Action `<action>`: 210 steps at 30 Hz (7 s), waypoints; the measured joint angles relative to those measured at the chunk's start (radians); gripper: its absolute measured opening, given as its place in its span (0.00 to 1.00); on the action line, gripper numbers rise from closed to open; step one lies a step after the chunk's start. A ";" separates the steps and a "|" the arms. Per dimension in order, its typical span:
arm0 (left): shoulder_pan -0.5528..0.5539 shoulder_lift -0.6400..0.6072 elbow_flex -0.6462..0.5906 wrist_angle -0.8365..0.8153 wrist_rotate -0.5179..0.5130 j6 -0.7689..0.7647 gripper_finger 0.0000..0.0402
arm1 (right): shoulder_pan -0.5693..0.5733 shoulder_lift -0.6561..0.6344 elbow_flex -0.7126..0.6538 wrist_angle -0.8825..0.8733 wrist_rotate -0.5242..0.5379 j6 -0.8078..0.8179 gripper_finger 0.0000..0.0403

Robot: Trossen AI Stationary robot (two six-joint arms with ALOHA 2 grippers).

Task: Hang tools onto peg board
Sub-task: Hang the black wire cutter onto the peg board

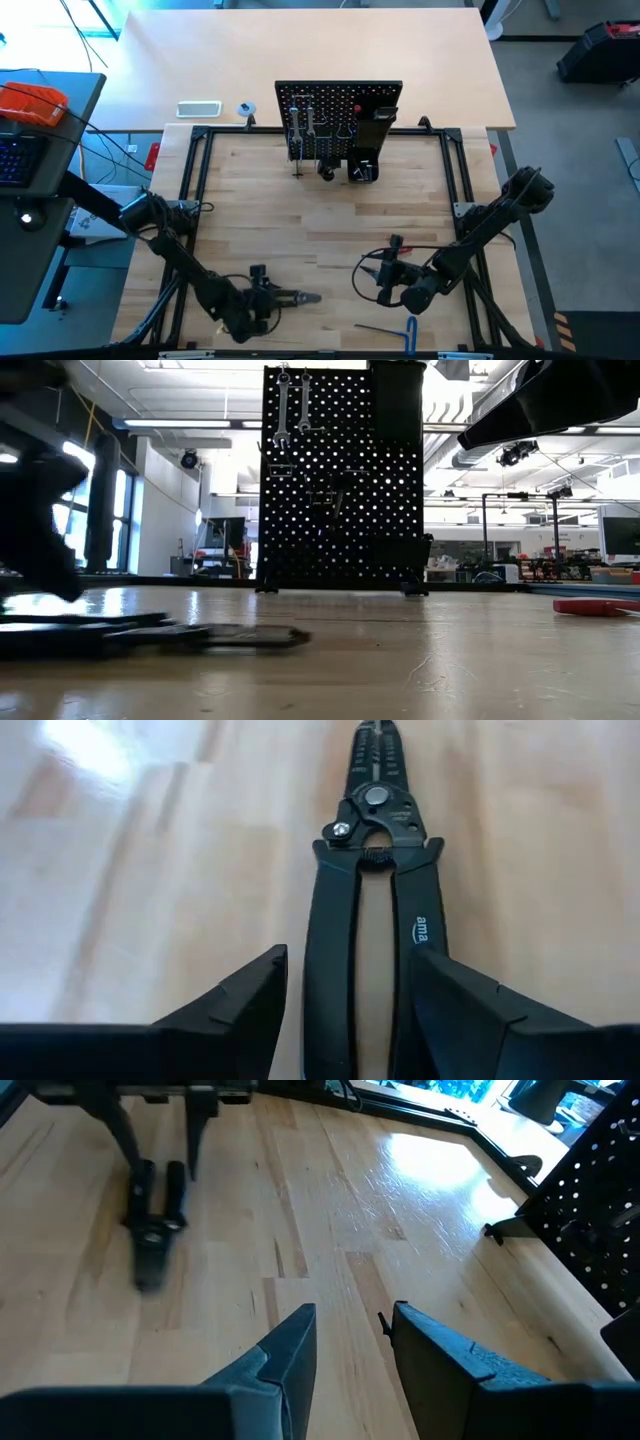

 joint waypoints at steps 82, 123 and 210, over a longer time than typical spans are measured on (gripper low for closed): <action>0.410 -0.139 -0.003 0.096 0.367 0.666 0.00 | 0.003 0.000 0.000 0.052 -0.008 -0.007 0.31; 0.416 -0.135 -0.002 0.051 0.457 0.697 0.39 | -0.237 0.424 0.020 0.646 -0.450 -0.082 0.28; 0.553 -0.069 0.002 -0.016 0.596 0.904 0.16 | -0.261 0.570 0.018 0.752 -0.489 -0.027 0.00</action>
